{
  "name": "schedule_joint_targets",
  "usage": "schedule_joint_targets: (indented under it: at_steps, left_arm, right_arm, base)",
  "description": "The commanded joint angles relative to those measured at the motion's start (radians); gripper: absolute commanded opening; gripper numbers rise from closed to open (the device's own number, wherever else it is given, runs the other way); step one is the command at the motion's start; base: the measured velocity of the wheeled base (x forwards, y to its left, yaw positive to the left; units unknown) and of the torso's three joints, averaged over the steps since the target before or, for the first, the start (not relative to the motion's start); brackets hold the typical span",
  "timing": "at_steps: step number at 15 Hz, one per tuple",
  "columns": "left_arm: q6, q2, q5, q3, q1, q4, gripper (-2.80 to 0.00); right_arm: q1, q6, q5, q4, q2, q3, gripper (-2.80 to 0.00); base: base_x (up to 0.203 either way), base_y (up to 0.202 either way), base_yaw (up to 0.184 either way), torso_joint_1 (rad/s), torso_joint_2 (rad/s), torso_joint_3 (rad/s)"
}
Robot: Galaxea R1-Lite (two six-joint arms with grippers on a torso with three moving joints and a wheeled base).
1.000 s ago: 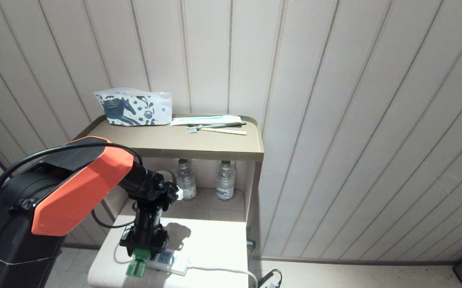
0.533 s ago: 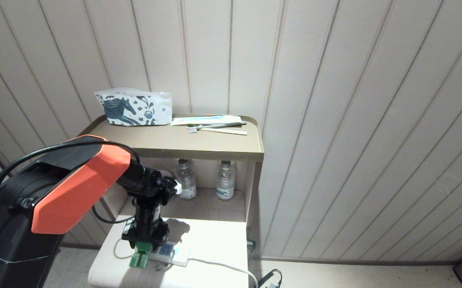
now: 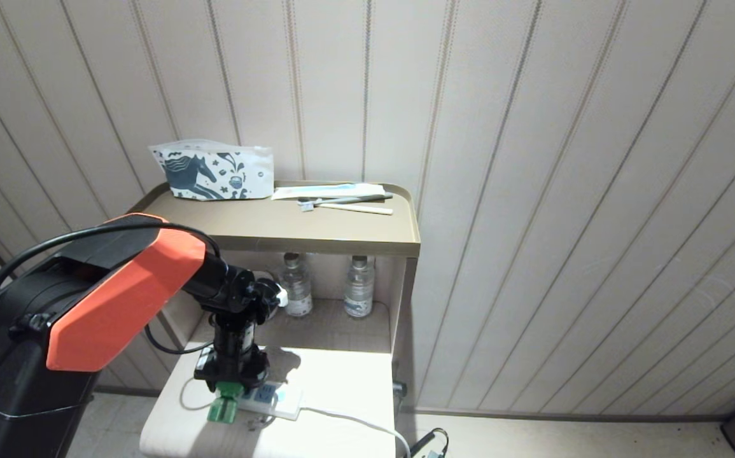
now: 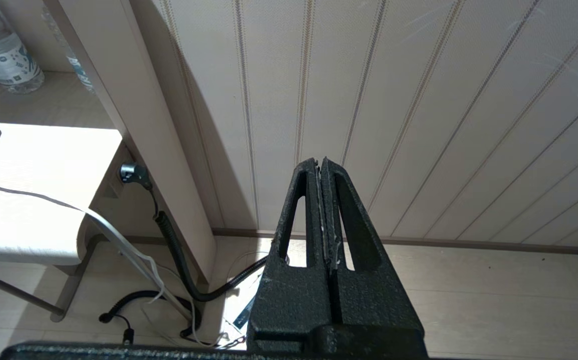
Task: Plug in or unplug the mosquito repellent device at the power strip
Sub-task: Insert the plug into the socket
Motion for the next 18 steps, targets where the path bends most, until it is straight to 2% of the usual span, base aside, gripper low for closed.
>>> schedule_joint_targets:
  at_steps: [1, 8, 10, 11, 13, 17, 18]
  left_arm:
    - [-0.006, -0.015, 0.001, -0.006, -0.001, 0.005, 0.0]
    - [-0.006, -0.066, 0.001, 0.018, 0.009, -0.044, 0.0]
    - [0.006, -0.106, -0.041, 0.074, 0.014, -0.114, 0.0]
    - [0.04, -0.12, -0.073, 0.117, 0.022, -0.184, 0.0]
    - [0.15, -0.136, -0.109, 0.207, 0.044, -0.33, 0.0]
    - [0.216, -0.14, -0.117, 0.344, 0.049, -0.565, 0.0]
    - [0.254, -0.142, -0.117, 0.367, 0.049, -0.615, 0.0]
  right_arm:
    - [0.001, 0.001, 0.0, 0.001, 0.002, 0.0, -2.8]
    - [0.0, 0.0, 0.0, 0.0, 0.002, 0.0, -2.8]
    - [0.0, 0.0, 0.0, 0.001, 0.002, 0.0, -2.8]
    - [0.001, 0.0, 0.0, 0.0, 0.002, 0.0, -2.8]
    - [0.001, 0.0, 0.0, 0.0, 0.002, 0.0, -2.8]
    - [0.0, 0.0, 0.0, 0.0, 0.002, 0.0, -2.8]
    - [0.001, 0.0, 0.0, 0.0, 0.002, 0.0, -2.8]
  base:
    - [0.0, 0.0, 0.0, 0.0, 0.0, 0.0]
    - [0.0, 0.0, 0.0, 0.0, 0.0, 0.0]
    - [0.0, 0.0, 0.0, 0.0, 0.0, 0.0]
    - [0.0, 0.0, 0.0, 0.0, 0.0, 0.0]
    - [0.0, 0.0, 0.0, 0.0, 0.0, 0.0]
    - [0.0, 0.0, 0.0, 0.0, 0.0, 0.0]
    - [0.0, 0.0, 0.0, 0.0, 0.0, 0.0]
